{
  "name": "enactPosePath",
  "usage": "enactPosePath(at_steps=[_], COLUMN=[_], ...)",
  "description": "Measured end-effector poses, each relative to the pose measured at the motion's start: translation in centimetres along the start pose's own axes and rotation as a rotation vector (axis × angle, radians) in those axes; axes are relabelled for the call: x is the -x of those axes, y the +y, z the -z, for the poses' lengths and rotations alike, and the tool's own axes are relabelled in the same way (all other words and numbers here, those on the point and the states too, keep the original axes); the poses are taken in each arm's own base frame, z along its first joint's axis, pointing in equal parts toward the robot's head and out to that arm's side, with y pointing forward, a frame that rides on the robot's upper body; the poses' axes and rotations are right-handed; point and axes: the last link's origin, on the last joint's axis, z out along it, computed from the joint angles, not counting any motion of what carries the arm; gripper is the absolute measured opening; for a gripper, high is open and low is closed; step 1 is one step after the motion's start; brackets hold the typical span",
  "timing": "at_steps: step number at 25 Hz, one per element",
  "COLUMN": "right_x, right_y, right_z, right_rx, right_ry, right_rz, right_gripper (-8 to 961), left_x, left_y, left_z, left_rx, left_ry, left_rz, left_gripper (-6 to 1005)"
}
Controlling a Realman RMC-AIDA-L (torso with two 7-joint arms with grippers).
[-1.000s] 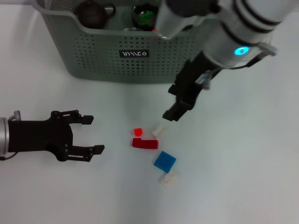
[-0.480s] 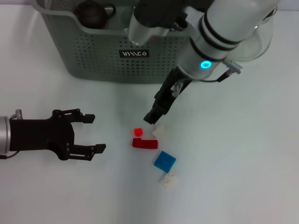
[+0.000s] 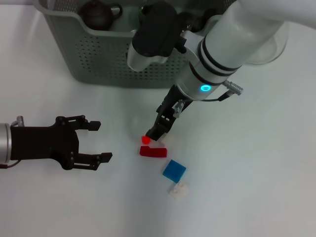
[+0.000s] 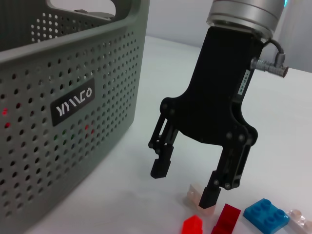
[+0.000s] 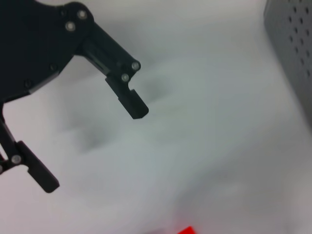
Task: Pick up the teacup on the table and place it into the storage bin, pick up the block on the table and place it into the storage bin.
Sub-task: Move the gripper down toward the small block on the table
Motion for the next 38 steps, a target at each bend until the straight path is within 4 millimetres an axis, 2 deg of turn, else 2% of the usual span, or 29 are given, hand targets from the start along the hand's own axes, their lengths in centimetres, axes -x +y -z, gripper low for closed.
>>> enactPosePath(at_steps=[12,38], right_x=[-0.77,-0.8], right_y=[0.26,0.28], right_z=[-0.64,-1.01], right_rx=[-0.017,-0.028], right_ry=[0.039,0.026], right_rz=[0.044,0.063], right_gripper=[734,733], left_x=[0.16,0.25], left_y=[-0.01,-0.19], left_z=[-0.1,-0.34], left_rx=[-0.009,-0.018], left_ry=[-0.003,-0.018], left_rz=[0.004,0.007], left_gripper=[874,873])
